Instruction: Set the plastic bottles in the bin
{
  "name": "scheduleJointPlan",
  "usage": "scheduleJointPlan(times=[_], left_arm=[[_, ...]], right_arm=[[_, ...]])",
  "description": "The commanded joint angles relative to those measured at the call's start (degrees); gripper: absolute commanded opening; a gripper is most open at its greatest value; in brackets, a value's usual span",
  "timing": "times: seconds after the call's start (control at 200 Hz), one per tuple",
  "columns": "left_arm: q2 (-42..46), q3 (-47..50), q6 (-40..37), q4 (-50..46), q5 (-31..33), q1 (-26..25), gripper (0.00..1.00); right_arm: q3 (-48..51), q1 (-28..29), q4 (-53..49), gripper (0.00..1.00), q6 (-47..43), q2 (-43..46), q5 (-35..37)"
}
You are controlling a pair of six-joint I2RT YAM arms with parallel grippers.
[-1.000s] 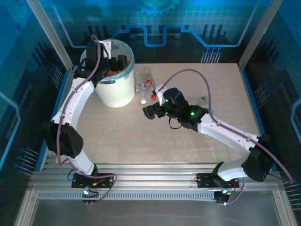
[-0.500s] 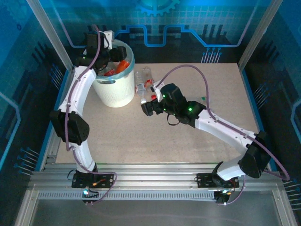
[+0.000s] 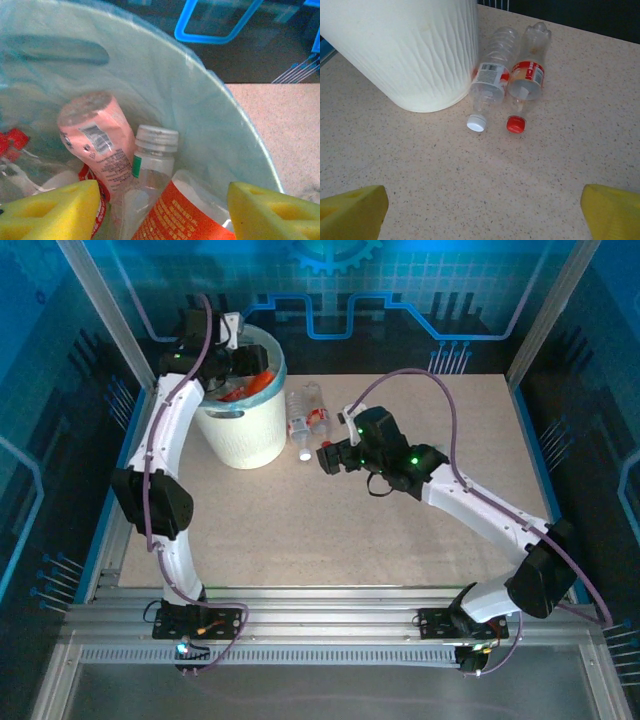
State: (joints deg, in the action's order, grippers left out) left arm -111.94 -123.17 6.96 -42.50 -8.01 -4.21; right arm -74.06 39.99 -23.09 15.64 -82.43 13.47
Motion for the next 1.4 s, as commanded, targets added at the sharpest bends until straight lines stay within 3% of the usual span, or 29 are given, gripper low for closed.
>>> scheduleJointPlan(times=[0.0, 0.1, 0.245, 0.4, 0.635, 0.835, 1.196, 1.396], left_arm=[[4.5, -2.0, 1.3, 0.7, -1.8, 0.5, 0.71], [10.5, 2.6, 2.4, 5.7, -3.3, 0.4, 0.73], [21.5, 17.3, 1.6, 16.4, -9.3, -0.3, 0.73], [33.0, 33.6, -4.9, 27.1, -11.4, -5.1, 0.76], [43.5, 51.4, -8.9, 32.1, -18.2, -11.4, 0.79], [44.9, 53.4, -15.8, 27.3, -19.6, -15.6, 0.82], [42.8, 53.0, -16.3, 28.6, -20.4, -16.0, 0.83], [42.0, 52.4, -13.8, 29.2, -21.3, -16.0, 0.82]], right_arm=[[-4.7, -1.7, -3.6, 1.0, 1.5, -2.2, 1.0], [-8.0, -2.8, -5.7, 1.0, 1.4, -5.8, 0.5], [-12.6, -5.3, -6.3, 0.94, 1.9, -12.5, -2.4], [-18.2, -8.3, -6.7, 0.81, 4.1, -20.4, -7.6], [-28.5, -11.3, -10.6, 0.76, 5.0, -33.5, -11.6], [-34.8, -12.1, -12.0, 0.76, 4.1, -42.5, -12.5], [-42.5, -12.5, -14.1, 0.76, 3.5, -54.2, -15.9], [-42.3, -12.8, -13.7, 0.64, 4.0, -55.4, -16.3]])
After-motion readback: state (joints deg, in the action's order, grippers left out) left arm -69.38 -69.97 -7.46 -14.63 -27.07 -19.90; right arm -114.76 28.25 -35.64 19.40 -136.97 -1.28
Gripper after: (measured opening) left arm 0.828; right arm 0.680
